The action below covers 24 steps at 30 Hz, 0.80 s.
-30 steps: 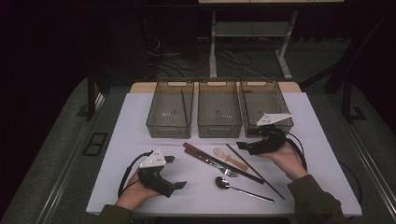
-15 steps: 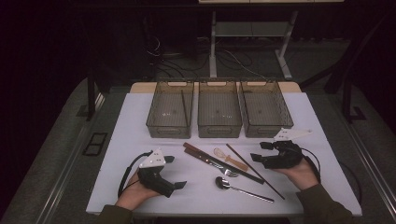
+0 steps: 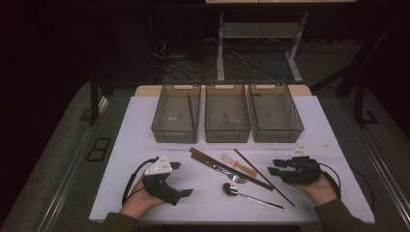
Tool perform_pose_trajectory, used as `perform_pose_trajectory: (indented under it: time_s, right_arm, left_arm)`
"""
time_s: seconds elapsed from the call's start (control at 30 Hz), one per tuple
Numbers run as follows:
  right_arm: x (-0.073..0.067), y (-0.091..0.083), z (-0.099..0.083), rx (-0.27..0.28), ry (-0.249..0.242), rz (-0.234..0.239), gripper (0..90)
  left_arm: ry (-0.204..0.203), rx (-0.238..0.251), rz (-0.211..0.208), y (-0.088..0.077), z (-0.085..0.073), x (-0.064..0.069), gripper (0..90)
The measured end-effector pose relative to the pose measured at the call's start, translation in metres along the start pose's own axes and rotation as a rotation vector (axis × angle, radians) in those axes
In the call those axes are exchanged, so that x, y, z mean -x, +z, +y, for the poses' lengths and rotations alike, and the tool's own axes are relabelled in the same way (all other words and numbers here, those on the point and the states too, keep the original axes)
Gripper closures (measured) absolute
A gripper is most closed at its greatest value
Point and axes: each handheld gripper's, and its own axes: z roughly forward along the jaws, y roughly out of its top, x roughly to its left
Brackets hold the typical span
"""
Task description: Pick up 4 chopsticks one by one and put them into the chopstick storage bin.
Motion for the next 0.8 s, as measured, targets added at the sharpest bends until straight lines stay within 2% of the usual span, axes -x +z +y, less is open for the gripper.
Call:
perform_pose_trajectory:
  time_s: [0.17,0.27,0.43,0.53,0.6,0.8]
  right_arm:
    - [-0.003,0.013,-0.002,-0.071,0.004,0.033,71.1]
    - [-0.005,0.018,-0.002,-0.092,-0.007,0.022,75.0]
    - [-0.007,0.027,-0.003,-0.133,-0.019,0.030,77.3]
    - [-0.009,0.030,-0.003,-0.161,-0.040,0.013,78.0]
    - [-0.008,0.031,-0.004,-0.171,-0.050,-0.007,78.2]
    - [-0.009,0.034,-0.004,-0.186,-0.055,-0.008,78.3]
  left_arm:
    - [0.003,-0.003,-0.002,0.000,0.000,0.000,0.0]
    - [0.004,-0.003,-0.003,0.000,0.000,0.000,0.0]
    - [0.004,-0.007,-0.002,0.000,0.000,0.000,0.0]
    - [0.004,-0.005,-0.003,0.000,0.000,0.000,0.0]
    - [0.004,-0.006,-0.003,0.000,0.000,0.000,0.0]
    - [0.006,-0.011,-0.008,0.001,0.000,0.000,0.0]
